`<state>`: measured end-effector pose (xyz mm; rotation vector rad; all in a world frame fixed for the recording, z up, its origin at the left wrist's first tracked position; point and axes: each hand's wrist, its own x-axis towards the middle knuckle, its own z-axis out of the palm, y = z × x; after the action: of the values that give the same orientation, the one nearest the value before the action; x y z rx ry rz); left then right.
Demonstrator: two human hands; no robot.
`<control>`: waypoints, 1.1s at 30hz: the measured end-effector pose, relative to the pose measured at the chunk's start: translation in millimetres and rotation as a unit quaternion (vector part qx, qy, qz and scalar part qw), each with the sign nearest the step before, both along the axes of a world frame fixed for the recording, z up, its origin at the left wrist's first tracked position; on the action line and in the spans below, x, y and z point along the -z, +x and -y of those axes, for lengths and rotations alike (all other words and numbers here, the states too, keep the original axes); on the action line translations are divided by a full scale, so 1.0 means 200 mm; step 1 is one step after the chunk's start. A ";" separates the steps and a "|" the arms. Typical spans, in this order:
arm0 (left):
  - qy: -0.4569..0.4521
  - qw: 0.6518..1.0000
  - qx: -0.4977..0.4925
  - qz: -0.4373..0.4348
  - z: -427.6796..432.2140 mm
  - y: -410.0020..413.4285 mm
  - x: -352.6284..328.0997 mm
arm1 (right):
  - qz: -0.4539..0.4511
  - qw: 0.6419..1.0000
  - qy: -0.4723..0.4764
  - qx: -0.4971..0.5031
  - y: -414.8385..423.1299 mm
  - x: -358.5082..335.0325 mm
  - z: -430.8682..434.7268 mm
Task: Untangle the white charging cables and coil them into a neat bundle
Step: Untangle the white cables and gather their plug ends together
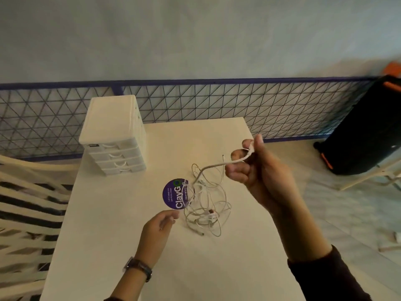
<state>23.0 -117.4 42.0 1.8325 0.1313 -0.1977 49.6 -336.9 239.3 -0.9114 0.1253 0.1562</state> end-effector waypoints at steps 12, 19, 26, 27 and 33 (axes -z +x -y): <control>0.002 1.000 0.005 -0.019 0.08 0.10 0.05 | -0.163 0.981 -0.053 0.091 -0.20 0.27 0.30; 0.154 0.974 0.159 0.054 0.40 0.46 0.02 | -0.207 0.967 -0.129 0.072 -0.37 0.55 0.27; 0.340 0.904 0.241 0.091 0.50 0.92 0.22 | -0.252 0.943 -0.214 0.043 -0.49 0.66 0.26; 0.362 0.898 0.242 0.066 0.50 0.97 0.24 | -0.263 0.939 -0.216 0.056 -0.51 0.68 0.26; 0.410 0.892 0.170 0.080 0.54 0.93 0.27 | -0.307 0.917 -0.232 0.105 -0.55 0.73 0.30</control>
<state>210.0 -226.0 -11.9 2.7065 -0.2713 -0.2580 -60.8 -396.1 93.7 -1.2900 0.8739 0.2137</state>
